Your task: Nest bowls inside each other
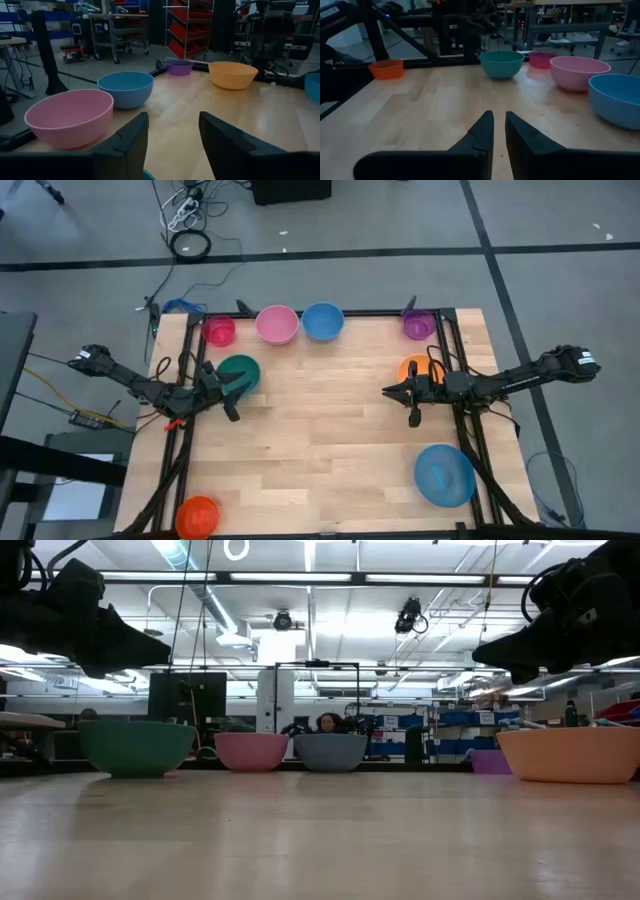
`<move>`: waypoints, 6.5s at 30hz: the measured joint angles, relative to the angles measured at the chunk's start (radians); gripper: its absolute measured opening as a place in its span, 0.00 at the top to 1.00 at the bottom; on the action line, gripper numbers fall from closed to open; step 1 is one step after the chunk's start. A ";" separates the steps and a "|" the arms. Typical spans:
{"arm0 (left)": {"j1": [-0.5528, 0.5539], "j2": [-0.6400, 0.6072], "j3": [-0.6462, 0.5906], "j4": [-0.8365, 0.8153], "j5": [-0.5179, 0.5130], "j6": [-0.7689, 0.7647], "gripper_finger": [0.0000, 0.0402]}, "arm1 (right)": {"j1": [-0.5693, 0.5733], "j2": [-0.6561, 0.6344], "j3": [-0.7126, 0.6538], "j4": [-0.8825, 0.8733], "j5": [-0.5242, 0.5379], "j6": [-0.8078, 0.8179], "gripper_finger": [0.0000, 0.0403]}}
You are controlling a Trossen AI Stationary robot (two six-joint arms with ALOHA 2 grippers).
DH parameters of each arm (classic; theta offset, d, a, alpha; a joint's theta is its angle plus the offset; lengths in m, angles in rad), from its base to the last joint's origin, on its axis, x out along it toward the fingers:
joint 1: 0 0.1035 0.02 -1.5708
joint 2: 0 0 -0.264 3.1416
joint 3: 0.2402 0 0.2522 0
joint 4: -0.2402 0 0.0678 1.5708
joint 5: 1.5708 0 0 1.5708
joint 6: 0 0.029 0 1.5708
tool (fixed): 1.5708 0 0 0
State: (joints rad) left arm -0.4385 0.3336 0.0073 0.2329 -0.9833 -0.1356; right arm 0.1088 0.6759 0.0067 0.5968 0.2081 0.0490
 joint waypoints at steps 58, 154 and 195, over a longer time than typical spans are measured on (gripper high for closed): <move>0.000 0.000 0.000 0.234 0.018 -0.007 0.54 | -0.001 0.000 0.022 0.107 -0.028 0.168 0.90; 0.000 0.000 0.000 0.141 0.251 -0.059 0.54 | -0.124 0.506 0.666 -1.299 -0.179 0.579 0.72; 0.000 0.000 0.000 0.107 0.328 -0.112 0.54 | -0.117 1.061 1.277 -1.150 -0.225 0.134 0.68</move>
State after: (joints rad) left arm -0.4389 0.3336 0.0074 0.3401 -0.6553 -0.2475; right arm -0.0087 1.7364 1.2835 -0.5534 -0.0167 0.1829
